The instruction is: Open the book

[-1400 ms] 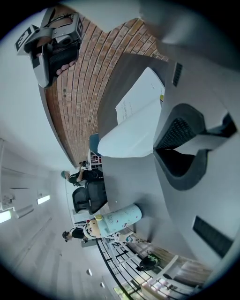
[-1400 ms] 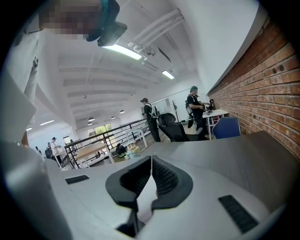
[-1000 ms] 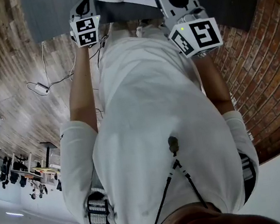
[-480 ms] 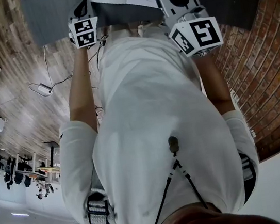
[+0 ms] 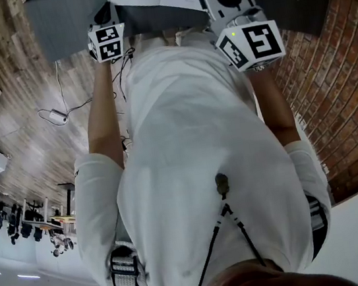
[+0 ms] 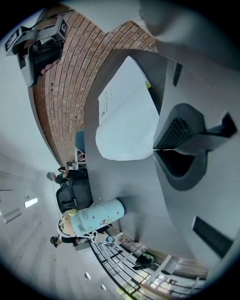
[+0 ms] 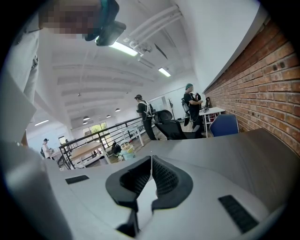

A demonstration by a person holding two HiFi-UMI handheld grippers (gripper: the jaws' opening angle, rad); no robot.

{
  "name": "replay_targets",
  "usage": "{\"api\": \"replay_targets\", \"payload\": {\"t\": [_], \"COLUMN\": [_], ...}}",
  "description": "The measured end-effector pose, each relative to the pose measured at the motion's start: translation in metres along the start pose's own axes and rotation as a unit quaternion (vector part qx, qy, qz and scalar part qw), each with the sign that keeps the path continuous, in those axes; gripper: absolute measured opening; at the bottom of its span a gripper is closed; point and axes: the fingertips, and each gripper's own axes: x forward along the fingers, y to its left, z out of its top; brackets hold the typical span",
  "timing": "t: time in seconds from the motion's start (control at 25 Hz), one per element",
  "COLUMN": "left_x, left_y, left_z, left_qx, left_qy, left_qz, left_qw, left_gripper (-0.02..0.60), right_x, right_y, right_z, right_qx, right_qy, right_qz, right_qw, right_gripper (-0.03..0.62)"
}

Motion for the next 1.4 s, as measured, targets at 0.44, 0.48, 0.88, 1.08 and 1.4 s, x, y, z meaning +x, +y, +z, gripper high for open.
{"api": "replay_targets", "payload": {"t": [0.44,0.48,0.88,1.08,1.4], "left_x": [0.004,0.002,-0.044,-0.069,-0.117], "left_y": [-0.003,-0.003,-0.010,-0.034,-0.120], "left_z": [-0.012,-0.012,0.006,0.049,0.103], "left_qx": [-0.021,-0.023,-0.050,-0.037,-0.021], "left_qy": [0.018,0.022,-0.026,-0.092,-0.161], "left_qz": [0.022,0.021,0.060,0.054,0.025], "left_qw": [0.9994,0.9993,0.9966,0.9935,0.9863], "left_gripper": [0.048,0.094,0.135,0.043,0.021], "right_x": [-0.017,-0.020,-0.049,-0.066,-0.138], "right_y": [-0.007,-0.008,-0.006,-0.004,-0.008], "right_z": [0.007,0.007,0.008,0.010,0.008], "right_qx": [-0.006,-0.007,-0.013,-0.019,-0.035], "right_qy": [-0.009,-0.008,-0.016,-0.026,-0.040], "right_qz": [0.004,0.004,0.010,0.018,0.025], "right_qw": [1.000,1.000,1.000,0.999,0.998], "right_gripper": [0.038,0.038,0.038,0.038,0.038]}}
